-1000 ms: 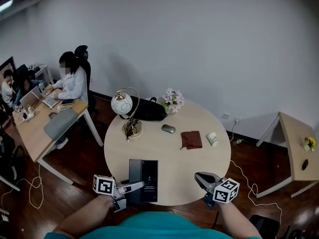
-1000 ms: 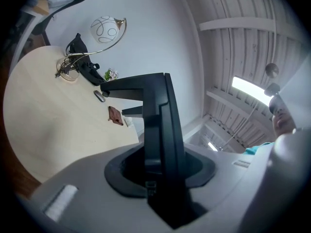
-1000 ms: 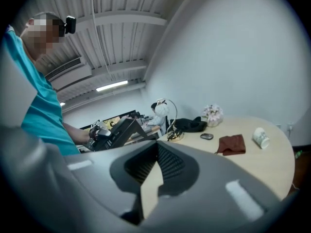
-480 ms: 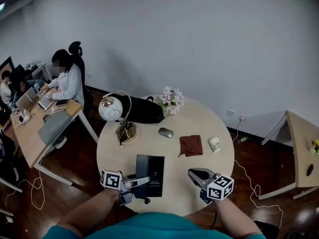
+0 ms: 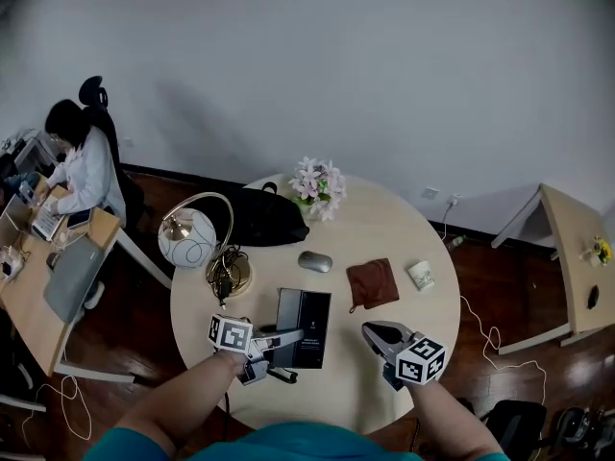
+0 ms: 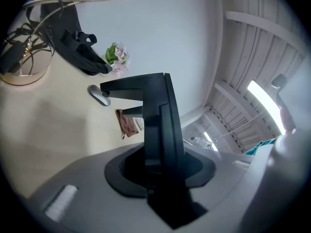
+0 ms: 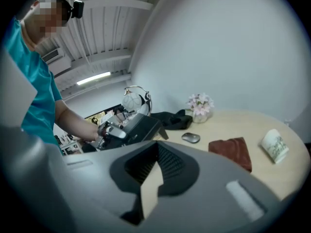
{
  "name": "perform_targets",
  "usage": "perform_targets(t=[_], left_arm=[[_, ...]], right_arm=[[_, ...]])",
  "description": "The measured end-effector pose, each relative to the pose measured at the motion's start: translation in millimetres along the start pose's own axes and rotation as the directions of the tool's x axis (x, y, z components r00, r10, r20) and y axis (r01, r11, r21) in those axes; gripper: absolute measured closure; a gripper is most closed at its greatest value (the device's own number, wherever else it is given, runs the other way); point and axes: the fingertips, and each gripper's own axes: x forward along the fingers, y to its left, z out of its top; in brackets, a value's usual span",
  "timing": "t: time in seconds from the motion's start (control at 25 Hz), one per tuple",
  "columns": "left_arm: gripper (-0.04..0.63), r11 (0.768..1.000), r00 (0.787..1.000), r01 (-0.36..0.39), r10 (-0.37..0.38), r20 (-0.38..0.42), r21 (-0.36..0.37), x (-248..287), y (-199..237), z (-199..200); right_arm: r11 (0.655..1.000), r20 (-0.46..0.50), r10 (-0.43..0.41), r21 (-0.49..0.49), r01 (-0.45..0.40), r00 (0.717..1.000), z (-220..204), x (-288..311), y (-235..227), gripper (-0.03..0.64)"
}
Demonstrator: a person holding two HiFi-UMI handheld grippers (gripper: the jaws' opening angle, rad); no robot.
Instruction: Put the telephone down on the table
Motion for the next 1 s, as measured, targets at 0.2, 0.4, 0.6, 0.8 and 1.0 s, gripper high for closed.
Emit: perform_targets(t=[0.2,0.4,0.6,0.8,1.0], left_arm=[[0.42,1.0,0.998,0.005,-0.007,-0.059,-0.02,16,45,19],[0.42,0.999,0.996,0.006,-0.01,-0.091,-0.041,30,80,29],[0.42,0.998,0.993,0.032,-0.039,-0.113,-0.059,49,100,28],[0.422,1.0,0.986,0.02,-0.022,-0.162,-0.016,51,118,18],[0.412,0.997,0.977,-0.06,0.067,-0.203,0.042,49,128,15]], right_arm=[[0.999,-0.031,-0.035,0.023,0.036,0.999,-9,19,-15,0.615],[0.998,-0.056,-0.047,0.045,0.05,0.997,-18,29,-21,0.615],[0.997,-0.072,-0.053,0.056,0.057,0.996,-23,34,-25,0.615],[0.995,-0.074,-0.054,0.077,0.06,0.996,-27,35,-23,0.615],[0.995,-0.078,-0.054,0.084,0.061,0.995,-28,37,-23,0.615]])
